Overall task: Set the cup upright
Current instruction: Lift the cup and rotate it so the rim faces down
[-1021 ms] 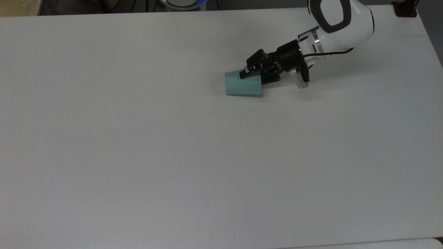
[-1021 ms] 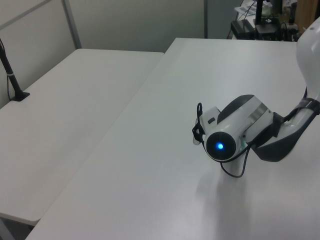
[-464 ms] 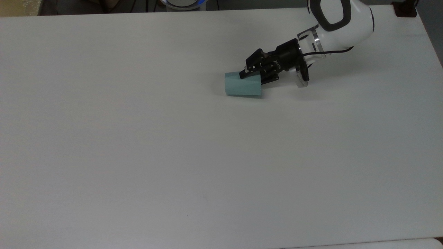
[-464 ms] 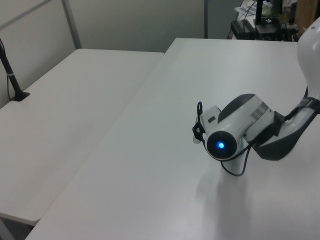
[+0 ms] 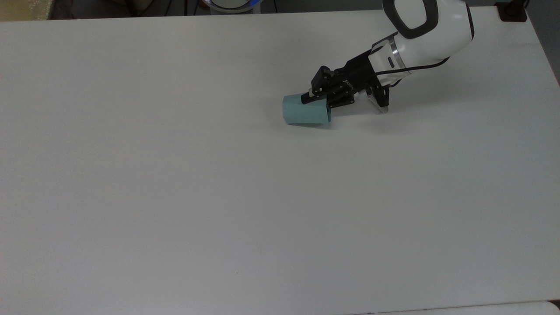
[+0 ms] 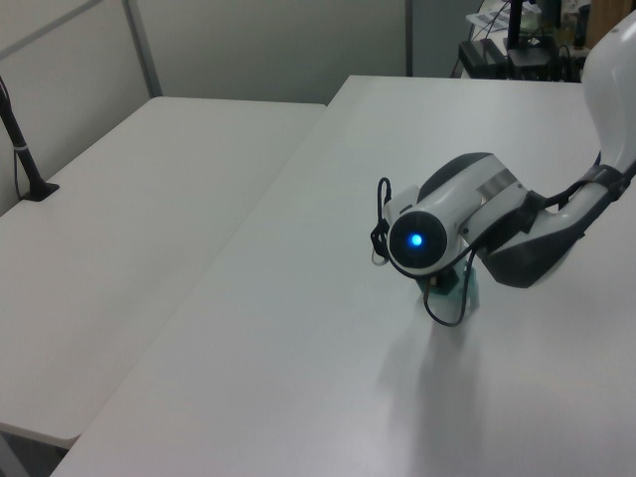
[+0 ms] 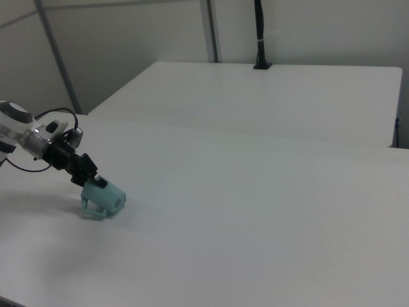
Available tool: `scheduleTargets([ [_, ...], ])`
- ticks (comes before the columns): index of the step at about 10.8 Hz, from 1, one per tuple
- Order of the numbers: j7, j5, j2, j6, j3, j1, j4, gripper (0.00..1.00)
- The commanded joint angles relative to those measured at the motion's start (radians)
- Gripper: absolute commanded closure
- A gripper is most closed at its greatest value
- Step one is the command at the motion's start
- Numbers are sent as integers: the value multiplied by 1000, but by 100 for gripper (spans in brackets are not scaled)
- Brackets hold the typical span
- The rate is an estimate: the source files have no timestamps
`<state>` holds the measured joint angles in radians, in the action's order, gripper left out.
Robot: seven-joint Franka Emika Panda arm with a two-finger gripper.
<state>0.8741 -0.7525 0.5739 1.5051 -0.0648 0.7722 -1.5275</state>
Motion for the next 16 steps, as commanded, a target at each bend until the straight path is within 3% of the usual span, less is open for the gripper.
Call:
scheduleTargets([
  [1, -27, 71, -80, 32, 0, -30, 0, 100],
  [5, -46, 114, -152, 32, 2, -51, 1, 100],
  [8, -49, 201, -256, 85, 8, -120, 0, 100],
  [11, -188, 460, -399, 210, 16, -275, -64, 100],
  [15, -331, 690, -593, 429, 19, -479, -332, 100],
  [16, -377, 740, -642, 485, 40, -508, -409, 100],
])
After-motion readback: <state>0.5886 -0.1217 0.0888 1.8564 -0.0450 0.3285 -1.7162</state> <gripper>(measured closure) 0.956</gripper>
